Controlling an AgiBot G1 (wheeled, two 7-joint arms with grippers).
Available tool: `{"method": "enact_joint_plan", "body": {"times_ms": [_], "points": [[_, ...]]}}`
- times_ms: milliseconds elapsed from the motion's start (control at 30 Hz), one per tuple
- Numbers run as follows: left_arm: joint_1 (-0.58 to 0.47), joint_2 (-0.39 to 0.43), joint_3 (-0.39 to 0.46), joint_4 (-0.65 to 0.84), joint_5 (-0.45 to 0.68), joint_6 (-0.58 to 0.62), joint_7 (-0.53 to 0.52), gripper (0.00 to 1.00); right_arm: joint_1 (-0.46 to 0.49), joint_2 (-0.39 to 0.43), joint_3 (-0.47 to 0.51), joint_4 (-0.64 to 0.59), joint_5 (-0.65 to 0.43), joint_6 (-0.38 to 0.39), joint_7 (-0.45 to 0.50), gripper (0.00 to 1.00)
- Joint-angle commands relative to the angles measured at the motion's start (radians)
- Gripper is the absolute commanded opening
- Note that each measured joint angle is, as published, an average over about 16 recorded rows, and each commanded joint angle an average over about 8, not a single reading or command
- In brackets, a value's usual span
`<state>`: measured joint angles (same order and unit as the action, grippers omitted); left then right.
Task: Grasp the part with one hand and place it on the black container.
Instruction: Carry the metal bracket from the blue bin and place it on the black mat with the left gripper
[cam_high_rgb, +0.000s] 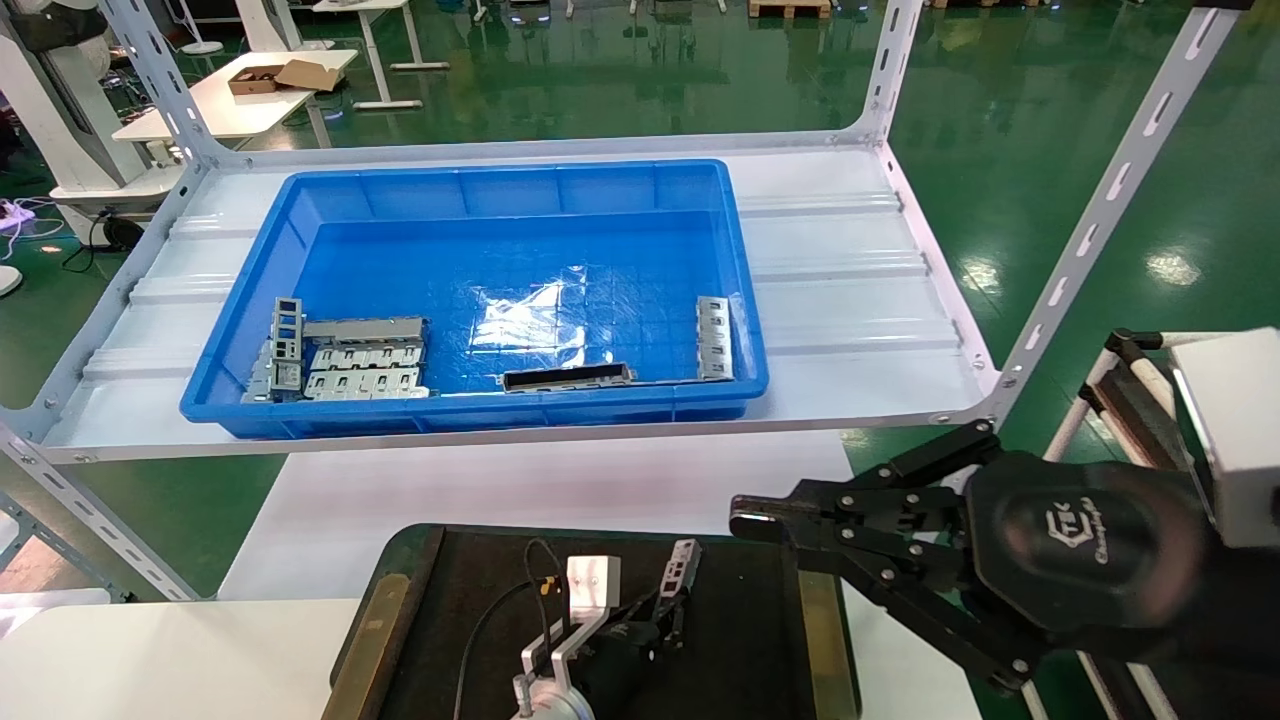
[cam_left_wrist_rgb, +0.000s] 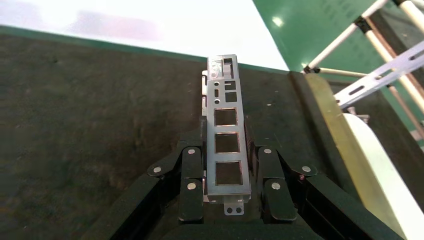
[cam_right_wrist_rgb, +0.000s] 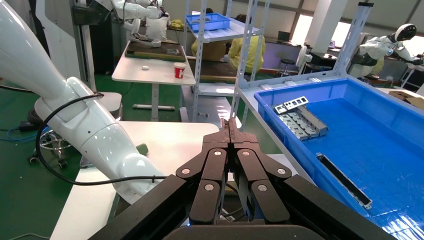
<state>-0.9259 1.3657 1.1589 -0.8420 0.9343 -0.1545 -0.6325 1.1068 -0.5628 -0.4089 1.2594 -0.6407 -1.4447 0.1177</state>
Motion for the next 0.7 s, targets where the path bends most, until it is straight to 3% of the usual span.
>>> {"method": "enact_joint_plan", "body": {"times_ms": [33,200,267,300,467,567,700], "points": [[-0.007,0.000,0.037,0.001,-0.027,-0.031,-0.011,0.00,0.000,0.000,0.000,0.000,0.000,0.000,0.000,0.00],[-0.024,0.000,0.121,-0.004,-0.117,-0.098,-0.008,0.00,0.000,0.000,0.000,0.000,0.000,0.000,0.000,0.03],[-0.032,0.000,0.153,-0.009,-0.158,-0.122,-0.001,0.07,0.000,0.000,0.000,0.000,0.000,0.000,0.000,0.24],[-0.037,0.000,0.170,-0.012,-0.181,-0.134,0.004,0.15,0.000,0.000,0.000,0.000,0.000,0.000,0.000,0.36],[-0.063,-0.001,0.246,-0.033,-0.299,-0.189,0.037,0.77,0.000,0.000,0.000,0.000,0.000,0.000,0.000,0.96],[-0.081,-0.001,0.285,-0.050,-0.370,-0.221,0.060,1.00,0.000,0.000,0.000,0.000,0.000,0.000,0.000,1.00],[-0.103,-0.002,0.324,-0.079,-0.450,-0.261,0.089,1.00,0.000,0.000,0.000,0.000,0.000,0.000,0.000,1.00]]}}
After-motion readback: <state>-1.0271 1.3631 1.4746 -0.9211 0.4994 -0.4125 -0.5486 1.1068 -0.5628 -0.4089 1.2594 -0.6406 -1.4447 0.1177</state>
